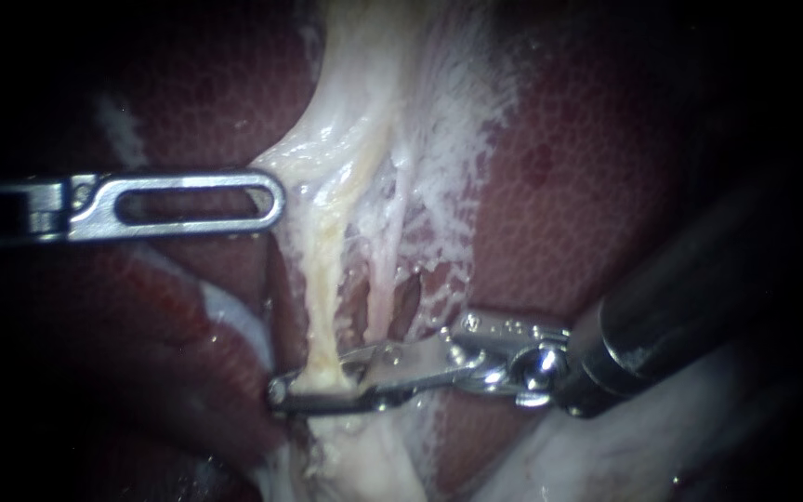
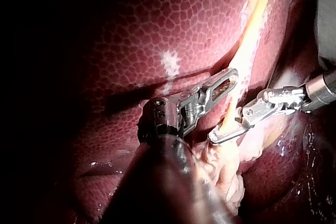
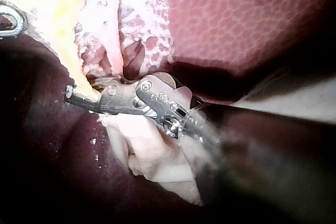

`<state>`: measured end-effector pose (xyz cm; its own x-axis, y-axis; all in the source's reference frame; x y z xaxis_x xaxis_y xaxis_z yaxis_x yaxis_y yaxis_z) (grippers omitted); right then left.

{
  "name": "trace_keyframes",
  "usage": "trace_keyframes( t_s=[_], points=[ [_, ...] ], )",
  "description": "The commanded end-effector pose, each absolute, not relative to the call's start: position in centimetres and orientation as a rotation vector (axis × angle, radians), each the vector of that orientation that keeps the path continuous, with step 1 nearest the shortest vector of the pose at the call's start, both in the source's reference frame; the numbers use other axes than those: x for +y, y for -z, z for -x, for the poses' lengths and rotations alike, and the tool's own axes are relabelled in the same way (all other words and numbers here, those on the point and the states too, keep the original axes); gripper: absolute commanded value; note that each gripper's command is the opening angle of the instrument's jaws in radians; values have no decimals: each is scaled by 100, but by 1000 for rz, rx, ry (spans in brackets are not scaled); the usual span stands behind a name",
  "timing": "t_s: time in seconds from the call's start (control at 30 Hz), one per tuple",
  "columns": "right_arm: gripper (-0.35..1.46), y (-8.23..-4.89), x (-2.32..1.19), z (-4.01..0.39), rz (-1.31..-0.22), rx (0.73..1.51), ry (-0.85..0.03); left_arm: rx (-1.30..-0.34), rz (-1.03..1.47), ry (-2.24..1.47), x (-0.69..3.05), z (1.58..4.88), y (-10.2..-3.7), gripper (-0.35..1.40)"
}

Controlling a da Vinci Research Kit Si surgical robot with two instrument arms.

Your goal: Going back first clip left tube

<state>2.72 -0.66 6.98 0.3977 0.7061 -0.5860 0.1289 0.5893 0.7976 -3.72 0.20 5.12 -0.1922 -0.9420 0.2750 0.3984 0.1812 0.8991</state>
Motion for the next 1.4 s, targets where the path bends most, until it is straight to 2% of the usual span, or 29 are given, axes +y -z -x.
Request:
trace_keyframes(
  t_s=[0.03,0.53,0.57,0.6,0.73,0.8,1.17,1.4],
  points=[
    [-35,-698,-66,-271,-898,1128,-435,-1189,-626,1361,20,372,-512,-35],
    [-34,-697,-65,-269,-912,1133,-427,-1189,-626,1362,19,373,-511,-35],
    [-12,-696,-65,-269,-914,1142,-430,-1189,-626,1362,19,373,-511,-35],
    [-1,-695,-65,-270,-916,1153,-433,-1189,-626,1362,19,373,-511,-35],
    [30,-691,-64,-270,-906,1195,-417,-1189,-626,1362,19,373,-511,-35],
    [39,-688,-63,-270,-887,1211,-388,-1189,-626,1362,19,373,-511,-35],
    [48,-682,-64,-270,-856,1236,-338,-1189,-625,1362,19,373,-511,-35],
    [53,-682,-63,-270,-807,1270,-268,-1189,-625,1362,19,373,-511,-35]
  ],
)
